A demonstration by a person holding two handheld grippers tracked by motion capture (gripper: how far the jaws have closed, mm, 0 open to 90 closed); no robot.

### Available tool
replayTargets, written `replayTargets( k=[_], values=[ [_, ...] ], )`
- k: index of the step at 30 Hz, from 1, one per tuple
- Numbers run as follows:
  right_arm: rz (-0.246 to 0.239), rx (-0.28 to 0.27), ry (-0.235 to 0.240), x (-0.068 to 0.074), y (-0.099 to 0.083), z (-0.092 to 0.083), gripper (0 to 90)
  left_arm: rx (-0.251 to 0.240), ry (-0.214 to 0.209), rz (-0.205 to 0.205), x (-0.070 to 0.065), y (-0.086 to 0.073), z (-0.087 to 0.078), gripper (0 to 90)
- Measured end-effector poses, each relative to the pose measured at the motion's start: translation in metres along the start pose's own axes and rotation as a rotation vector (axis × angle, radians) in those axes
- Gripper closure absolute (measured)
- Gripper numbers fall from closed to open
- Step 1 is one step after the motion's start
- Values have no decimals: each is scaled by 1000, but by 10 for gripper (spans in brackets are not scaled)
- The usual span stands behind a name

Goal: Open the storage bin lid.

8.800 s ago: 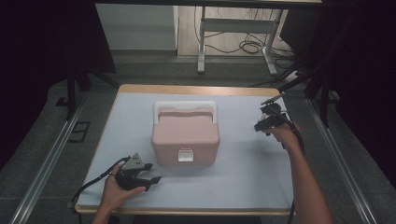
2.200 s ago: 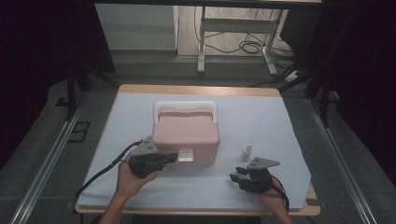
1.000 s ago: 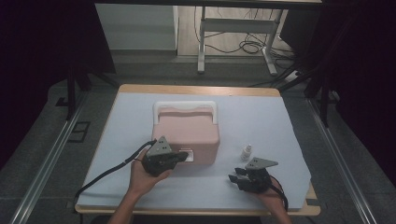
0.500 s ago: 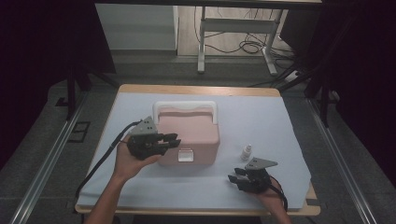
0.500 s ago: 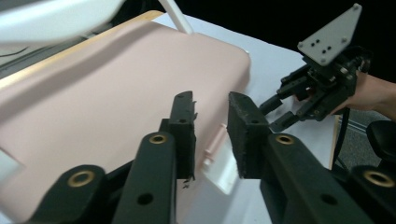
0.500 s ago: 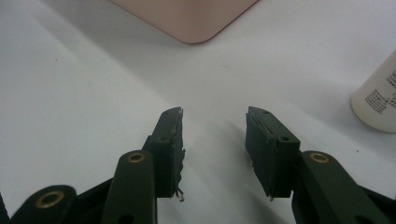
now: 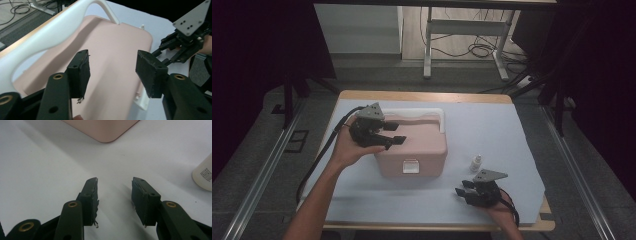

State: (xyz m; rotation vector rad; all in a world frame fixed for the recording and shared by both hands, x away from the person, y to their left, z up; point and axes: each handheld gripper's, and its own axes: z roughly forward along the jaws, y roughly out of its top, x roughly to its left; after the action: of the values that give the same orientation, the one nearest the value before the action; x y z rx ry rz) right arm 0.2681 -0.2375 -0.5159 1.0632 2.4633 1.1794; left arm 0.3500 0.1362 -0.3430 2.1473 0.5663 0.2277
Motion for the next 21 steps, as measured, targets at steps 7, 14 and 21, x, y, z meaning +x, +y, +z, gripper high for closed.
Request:
replayTargets(
  k=[7, 14, 21],
  values=[
    [4, 1, -3, -1, 0, 0, 551, 26, -10, 35, 15, 16, -4, 408],
    [1, 3, -1, 0, 0, 0, 550, 59, -21, 43, 31, 30, -8, 391],
    [-5, 2, 0, 2, 0, 1, 550, 91, -20, 38, 49, 39, -7, 380]
  ],
)
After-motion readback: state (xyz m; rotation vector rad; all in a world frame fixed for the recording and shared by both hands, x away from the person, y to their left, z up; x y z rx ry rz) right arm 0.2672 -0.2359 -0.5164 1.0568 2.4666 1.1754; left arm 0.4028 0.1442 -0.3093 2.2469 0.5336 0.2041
